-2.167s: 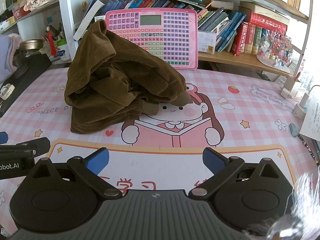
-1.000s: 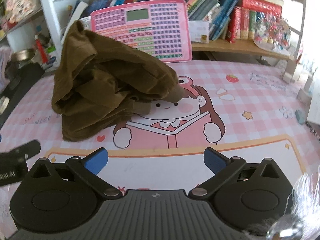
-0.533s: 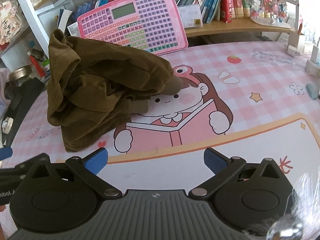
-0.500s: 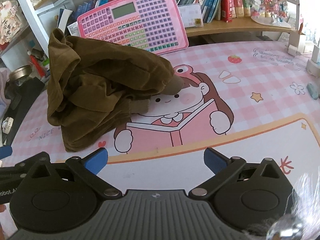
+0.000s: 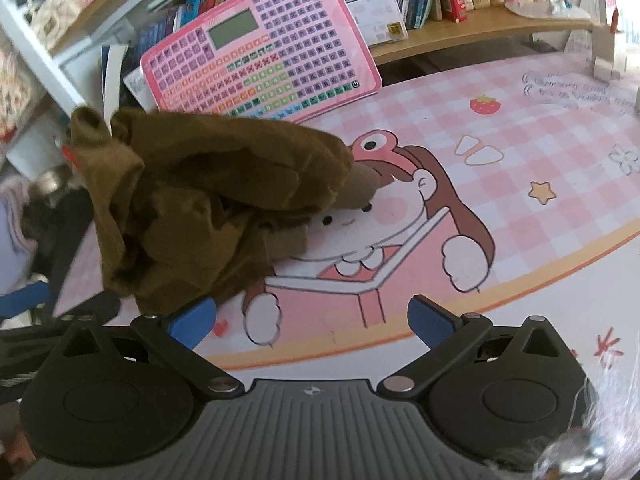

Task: Fold clothes
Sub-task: 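Reach into the trouser pile and close both grippers on the fabric, then lift the trousers with both grippers and shake them out over the mat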

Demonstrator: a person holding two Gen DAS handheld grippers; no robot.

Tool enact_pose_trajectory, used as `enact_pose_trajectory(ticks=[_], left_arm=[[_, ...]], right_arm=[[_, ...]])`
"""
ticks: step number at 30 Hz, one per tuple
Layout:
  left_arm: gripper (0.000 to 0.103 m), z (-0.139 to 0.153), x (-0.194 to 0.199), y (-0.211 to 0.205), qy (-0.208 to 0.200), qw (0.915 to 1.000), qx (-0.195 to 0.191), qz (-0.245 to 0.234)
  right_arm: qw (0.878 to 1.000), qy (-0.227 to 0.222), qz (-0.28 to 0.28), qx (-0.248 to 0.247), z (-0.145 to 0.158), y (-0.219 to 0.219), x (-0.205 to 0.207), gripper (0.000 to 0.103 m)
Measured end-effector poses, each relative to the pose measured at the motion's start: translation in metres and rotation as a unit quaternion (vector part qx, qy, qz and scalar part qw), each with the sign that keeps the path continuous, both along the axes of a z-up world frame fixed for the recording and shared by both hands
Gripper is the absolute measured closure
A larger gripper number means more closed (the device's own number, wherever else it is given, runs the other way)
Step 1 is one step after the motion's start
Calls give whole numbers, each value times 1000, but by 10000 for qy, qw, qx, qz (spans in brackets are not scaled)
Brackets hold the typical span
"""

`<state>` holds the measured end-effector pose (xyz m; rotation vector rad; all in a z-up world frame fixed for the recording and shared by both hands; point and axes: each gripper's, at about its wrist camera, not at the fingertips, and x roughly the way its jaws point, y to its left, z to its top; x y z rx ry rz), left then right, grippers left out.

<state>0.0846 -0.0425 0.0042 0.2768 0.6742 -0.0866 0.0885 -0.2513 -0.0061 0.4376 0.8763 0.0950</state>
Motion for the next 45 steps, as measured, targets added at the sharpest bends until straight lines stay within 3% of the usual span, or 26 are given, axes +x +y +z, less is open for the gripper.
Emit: enact_pose_trajectory(ticks=[5,11,14,15,16,17,18,19,22,25,31,34,39,43,45], left_arm=[[0,-2,15,-8,-95,9998,175,-38],[0,0,33,-21,-191,9994,42,-273],[5,1,41,-31,-399,9985,135,-348],[14,2,44,-34,-476,9980,192,-365],[34,2,47,-35,-553,9976,263,-333],[48,4,50,-32,-581,9976,266,-272],[72,5,53,-29,-599,9977,253,-206],[85,8,53,-21,-652,9977,153,-96],[92,23,40,10,-940,9953,-141,159],[94,35,16,44,-1152,9919,-329,418],[94,46,-50,99,-1256,9861,-559,936],[94,45,-83,117,-1220,9835,-616,1182],[94,38,-121,134,-1108,9797,-528,1586],[95,38,-136,144,-1117,9755,-563,1810],[95,38,-139,150,-1080,9736,-644,1904]], right_arm=[[9982,41,3,602,3,-9,3,0],[9909,54,-219,1327,5,-24,1,0],[9851,-14,-352,1681,8,-31,-1,1],[9826,-25,-397,1812,8,-33,-1,1],[9798,-10,-438,1951,7,-33,0,1],[9767,6,-478,2090,6,-34,2,1],[9735,21,-518,2229,5,-34,3,1],[9700,36,-558,2367,4,-34,5,1],[9582,82,-677,2778,1,-36,9,1],[9445,128,-795,3183,-3,-37,13,1],[9068,481,-1442,3933,-22,-31,36,2],[8968,721,-1661,4037,-33,-19,50,4],[8999,867,-1846,3855,-45,-5,70,36],[9007,702,-2124,3725,-49,-14,80,59],[8937,464,-2078,3949,-50,-19,81,98]])
